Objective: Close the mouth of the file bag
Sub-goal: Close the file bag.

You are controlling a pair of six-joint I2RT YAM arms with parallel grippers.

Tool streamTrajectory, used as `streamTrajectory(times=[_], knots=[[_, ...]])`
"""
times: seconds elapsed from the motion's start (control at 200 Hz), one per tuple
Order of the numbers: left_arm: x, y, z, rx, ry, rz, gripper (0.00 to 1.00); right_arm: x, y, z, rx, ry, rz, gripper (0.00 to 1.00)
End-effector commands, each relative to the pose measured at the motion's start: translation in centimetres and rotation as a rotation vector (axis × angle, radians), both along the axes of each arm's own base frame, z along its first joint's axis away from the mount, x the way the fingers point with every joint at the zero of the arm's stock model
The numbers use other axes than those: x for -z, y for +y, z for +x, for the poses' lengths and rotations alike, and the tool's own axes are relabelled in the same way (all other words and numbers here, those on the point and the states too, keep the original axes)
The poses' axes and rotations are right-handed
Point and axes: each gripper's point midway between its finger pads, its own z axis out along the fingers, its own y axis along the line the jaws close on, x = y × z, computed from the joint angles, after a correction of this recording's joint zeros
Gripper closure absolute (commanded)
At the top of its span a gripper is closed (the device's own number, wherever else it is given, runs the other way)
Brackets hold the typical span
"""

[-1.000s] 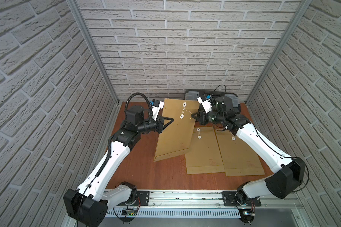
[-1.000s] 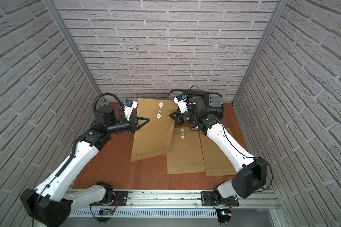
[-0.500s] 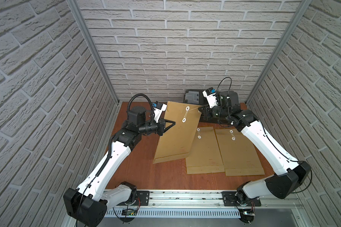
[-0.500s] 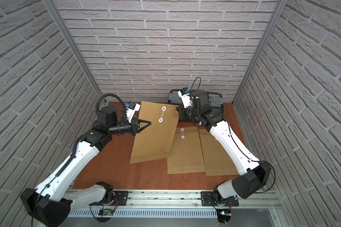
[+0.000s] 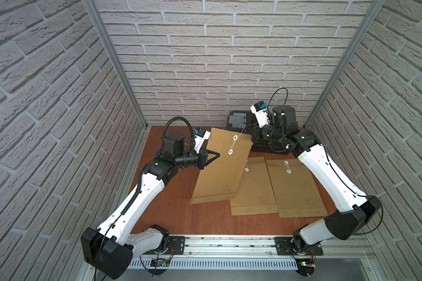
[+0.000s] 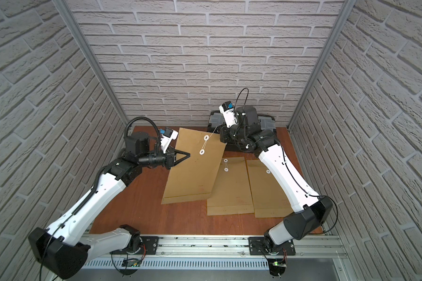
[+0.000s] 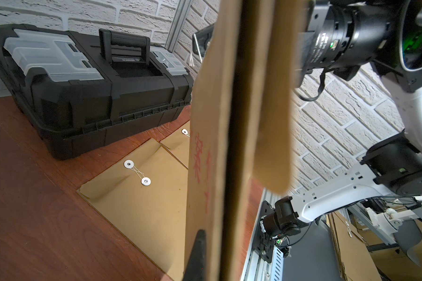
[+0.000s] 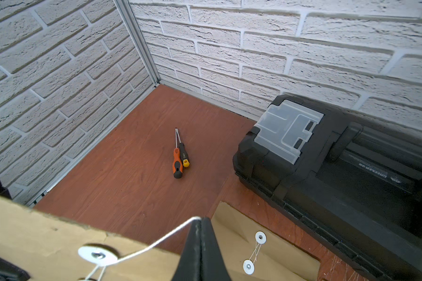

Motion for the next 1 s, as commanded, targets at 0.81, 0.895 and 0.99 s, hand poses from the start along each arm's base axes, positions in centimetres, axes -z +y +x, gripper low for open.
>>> streamTrajectory(times=[0.81, 0.895, 0.99], knots=[[-1.5, 0.4, 2.0, -0.041, -0.023, -0.086, 1.0, 3.6, -2.7, 1.8, 0.12, 0.056, -0.09, 0.97], [-1.7, 0.2, 1.7, -0.032, -0.029, -0.089, 1.0, 3.1, -2.5, 2.4, 0.122, 0.045, -0.093, 0.97], [-1.9, -0.1, 1.4, -0.019, -0.033, -0.092, 1.0, 2.7, -2.2, 2.9, 0.115, 0.044, -0.087, 0.97]])
